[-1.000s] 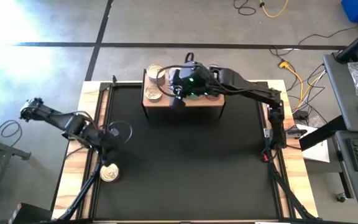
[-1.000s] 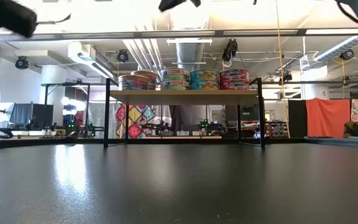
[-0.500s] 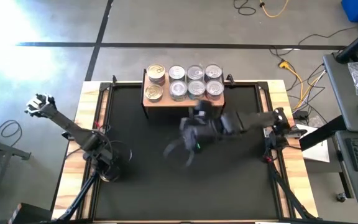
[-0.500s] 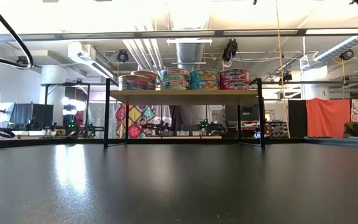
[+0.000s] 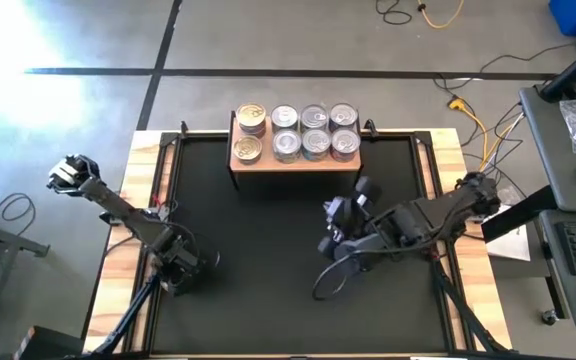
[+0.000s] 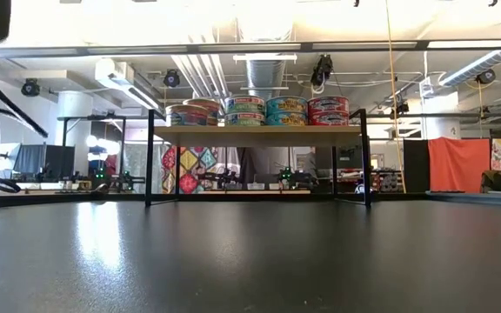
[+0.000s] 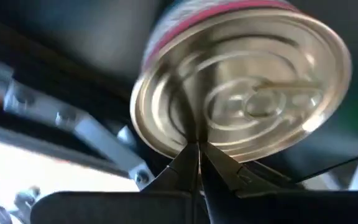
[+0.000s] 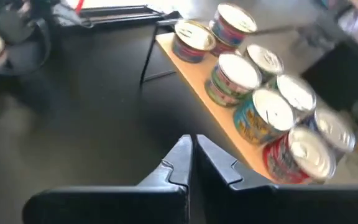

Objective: Stack canned seafood by type on shelf
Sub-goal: Stack the blue pink tuna can on top of the other blue pink tuna can on the shelf

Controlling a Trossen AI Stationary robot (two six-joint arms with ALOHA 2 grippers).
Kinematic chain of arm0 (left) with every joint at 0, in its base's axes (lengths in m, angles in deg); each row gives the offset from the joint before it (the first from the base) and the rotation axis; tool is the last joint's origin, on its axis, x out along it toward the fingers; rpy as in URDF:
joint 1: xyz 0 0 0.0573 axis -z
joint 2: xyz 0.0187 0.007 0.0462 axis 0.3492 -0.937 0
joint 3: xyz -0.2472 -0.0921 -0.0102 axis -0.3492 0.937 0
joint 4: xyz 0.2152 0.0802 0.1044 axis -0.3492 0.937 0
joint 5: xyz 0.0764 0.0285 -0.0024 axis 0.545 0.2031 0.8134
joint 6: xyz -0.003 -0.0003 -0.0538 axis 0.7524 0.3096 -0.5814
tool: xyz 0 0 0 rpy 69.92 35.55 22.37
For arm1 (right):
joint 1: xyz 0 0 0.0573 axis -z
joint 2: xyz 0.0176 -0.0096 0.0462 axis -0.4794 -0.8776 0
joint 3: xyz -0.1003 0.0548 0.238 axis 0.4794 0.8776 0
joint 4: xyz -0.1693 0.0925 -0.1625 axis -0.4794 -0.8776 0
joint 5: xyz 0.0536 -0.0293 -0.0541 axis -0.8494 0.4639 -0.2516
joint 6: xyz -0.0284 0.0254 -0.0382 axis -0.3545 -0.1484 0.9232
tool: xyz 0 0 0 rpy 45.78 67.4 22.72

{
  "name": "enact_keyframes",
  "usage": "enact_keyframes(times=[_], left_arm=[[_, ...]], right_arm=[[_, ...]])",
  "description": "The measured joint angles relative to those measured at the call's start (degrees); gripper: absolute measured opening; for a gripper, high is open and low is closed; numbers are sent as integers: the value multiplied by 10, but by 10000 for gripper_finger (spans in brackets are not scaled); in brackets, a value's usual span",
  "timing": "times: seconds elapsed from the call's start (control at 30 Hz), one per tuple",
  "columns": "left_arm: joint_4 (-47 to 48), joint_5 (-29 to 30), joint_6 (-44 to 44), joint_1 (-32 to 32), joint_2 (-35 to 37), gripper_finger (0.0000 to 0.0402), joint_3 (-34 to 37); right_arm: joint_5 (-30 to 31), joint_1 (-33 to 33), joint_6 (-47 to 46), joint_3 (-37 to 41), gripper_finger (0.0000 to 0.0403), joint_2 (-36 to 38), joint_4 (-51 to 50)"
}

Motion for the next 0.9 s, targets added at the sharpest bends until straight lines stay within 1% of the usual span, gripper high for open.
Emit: enact_keyframes(times=[0.07,0.17,0.23,0.3,0.33,0.37,0.43,0.47,0.57,0.6,0.63,0.7,0.77,0.83,0.9], left_arm=[[-20,31,59,0,-10,2,-16],[-86,94,154,-5,-31,2,-44],[-126,137,207,-12,-49,2,-60],[-186,195,254,-25,-72,2,-83],[-214,217,280,-31,-83,2,-99],[-226,226,308,-34,-92,2,-117],[-222,229,364,-34,-104,2,-169],[-204,235,386,-30,-111,2,-195],[-50,304,430,-9,-124,2,-245],[-29,331,440,1,-124,2,-256],[-27,357,450,12,-119,2,-260],[-30,382,465,26,-107,2,-252],[-68,384,470,30,-100,4,-228],[-115,386,473,28,-91,14,-196],[-161,367,468,27,-82,34,-164]], right_arm=[[-1,2,-37,18,13,9,-1],[-2,5,-91,51,13,12,7],[-5,8,-122,78,13,5,35],[-22,10,-132,106,13,-4,74],[-30,10,-131,119,13,-8,100],[-40,9,-126,131,13,-12,127],[-61,8,-113,154,13,-18,176],[-74,8,-106,163,13,-23,199],[-93,10,-89,182,13,-38,248],[-96,10,-82,186,13,-44,258],[-103,10,-71,189,13,-49,268],[-139,10,-26,196,13,-59,282],[-193,10,13,199,13,-75,290],[-242,9,23,200,14,-91,289],[-292,9,15,200,21,-101,280]])
